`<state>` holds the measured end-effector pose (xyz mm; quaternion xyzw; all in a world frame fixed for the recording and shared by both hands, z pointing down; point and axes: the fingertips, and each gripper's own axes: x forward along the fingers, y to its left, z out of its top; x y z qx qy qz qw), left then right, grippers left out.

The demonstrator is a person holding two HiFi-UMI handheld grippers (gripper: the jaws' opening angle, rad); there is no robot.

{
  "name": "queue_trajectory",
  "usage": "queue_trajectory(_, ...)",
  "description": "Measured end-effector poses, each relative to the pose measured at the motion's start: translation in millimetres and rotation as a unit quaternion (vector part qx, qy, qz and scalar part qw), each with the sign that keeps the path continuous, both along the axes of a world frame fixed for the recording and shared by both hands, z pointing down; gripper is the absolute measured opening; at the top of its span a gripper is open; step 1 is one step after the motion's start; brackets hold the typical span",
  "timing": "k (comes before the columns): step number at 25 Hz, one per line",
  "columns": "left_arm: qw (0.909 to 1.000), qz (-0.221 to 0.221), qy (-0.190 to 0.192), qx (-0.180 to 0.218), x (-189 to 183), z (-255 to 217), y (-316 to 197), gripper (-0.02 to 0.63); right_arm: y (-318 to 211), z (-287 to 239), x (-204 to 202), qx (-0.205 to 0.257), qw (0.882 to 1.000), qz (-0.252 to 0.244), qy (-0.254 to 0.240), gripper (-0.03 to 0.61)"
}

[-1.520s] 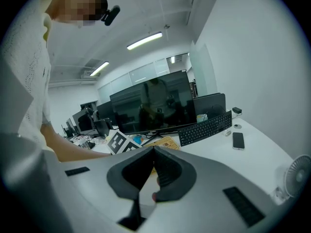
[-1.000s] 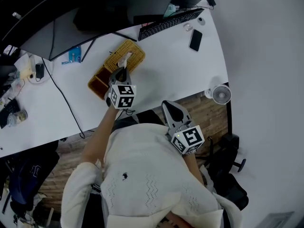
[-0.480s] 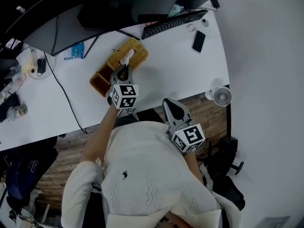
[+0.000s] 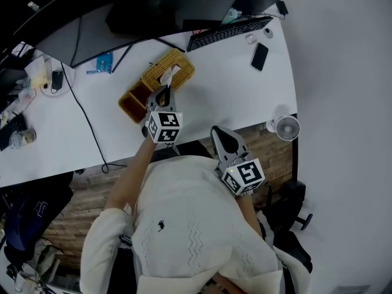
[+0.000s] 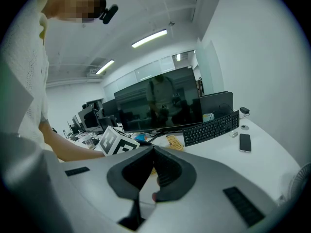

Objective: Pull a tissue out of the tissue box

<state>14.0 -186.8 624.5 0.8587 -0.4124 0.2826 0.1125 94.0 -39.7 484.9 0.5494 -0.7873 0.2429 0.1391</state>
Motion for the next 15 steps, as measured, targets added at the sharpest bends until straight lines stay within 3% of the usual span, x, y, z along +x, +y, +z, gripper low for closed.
queue_trajectory(15,0.9999,-0.009,-0.002,0.009,-2.9,-7.5,12.1,0.013,1.3,0.0,2.8,0.006,1.0,-0.018,-0.001,0.002)
